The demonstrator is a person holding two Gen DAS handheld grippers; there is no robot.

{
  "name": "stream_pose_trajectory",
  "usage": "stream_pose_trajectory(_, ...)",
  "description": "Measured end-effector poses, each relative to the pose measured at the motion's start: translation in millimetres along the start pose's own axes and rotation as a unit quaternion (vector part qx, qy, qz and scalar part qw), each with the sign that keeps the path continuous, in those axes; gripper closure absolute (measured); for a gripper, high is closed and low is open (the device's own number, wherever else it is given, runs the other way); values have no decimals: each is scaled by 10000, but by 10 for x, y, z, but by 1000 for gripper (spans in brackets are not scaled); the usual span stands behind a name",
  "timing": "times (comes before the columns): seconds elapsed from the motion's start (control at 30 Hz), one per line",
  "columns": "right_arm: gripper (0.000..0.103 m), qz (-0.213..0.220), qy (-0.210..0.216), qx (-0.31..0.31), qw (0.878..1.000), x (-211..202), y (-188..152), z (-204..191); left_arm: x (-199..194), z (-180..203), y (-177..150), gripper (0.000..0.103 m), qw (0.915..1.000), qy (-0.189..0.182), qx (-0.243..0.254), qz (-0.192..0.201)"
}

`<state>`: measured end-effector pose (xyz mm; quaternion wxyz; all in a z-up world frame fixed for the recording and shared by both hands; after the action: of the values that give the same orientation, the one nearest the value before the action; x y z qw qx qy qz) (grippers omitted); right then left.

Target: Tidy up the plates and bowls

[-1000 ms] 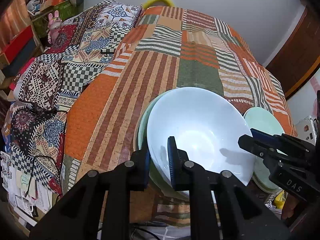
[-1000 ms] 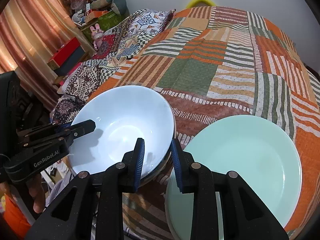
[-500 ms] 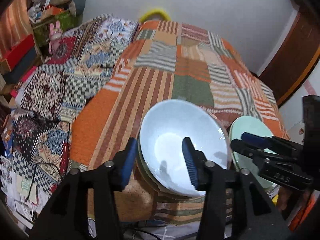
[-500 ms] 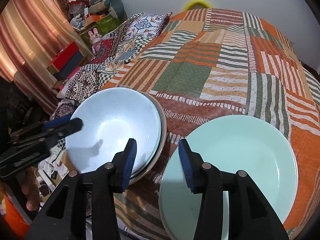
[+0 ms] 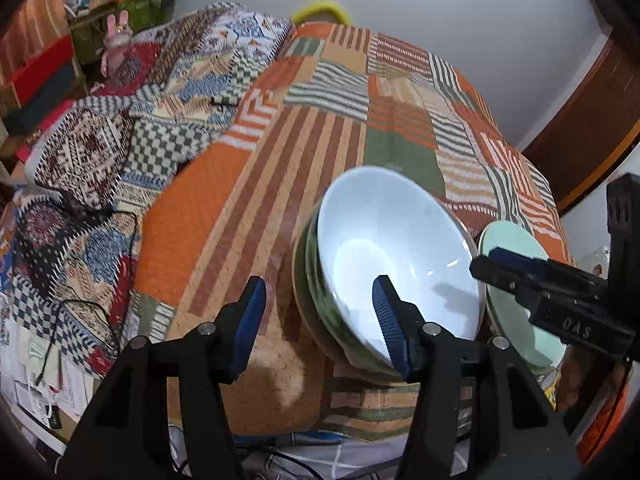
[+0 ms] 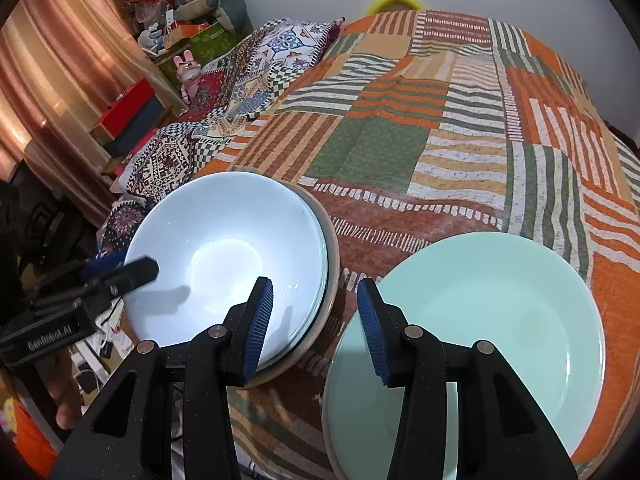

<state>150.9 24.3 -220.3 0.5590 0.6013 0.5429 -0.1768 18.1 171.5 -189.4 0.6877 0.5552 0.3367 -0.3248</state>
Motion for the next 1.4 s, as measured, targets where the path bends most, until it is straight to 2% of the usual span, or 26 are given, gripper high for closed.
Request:
stream_pose_trajectory(0.4,63,-222,42,52,9997,208,29,-38,225,30,-28,48,9990,-378,-54,-251)
stream_pose_trajectory(0.6,61,-251,-18,-114,9996,292,27,-110,352,50,-30,48,9980,-448,-70,-433)
stream_pose_trajectory(0.97,61,-449,164,11,9989,380,72,-76,386,0,-54,57,9962,-666,-295,-479)
stream_pose_trajectory(1.13,66,-381,54,24,9993,333,24,-96,384,-25,-55,61,9968,-552,-285,-493)
stream_pose_trajectory(1.4,72,-435,84,266,9987,312,15,-54,313,-27,-12,61,9979,-315,-315,-460)
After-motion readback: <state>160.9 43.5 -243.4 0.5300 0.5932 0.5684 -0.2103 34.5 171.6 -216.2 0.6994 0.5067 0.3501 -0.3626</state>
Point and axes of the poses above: each gripper's, at about its wrist camera, not at the fingertips, and x roughly the way its jaws point, z to its right, y to its top, the point moved 3 cm from there along x, roughly the way its jaws point, and after that the axes turned 12 degrees about x, right-handed, at the moved point
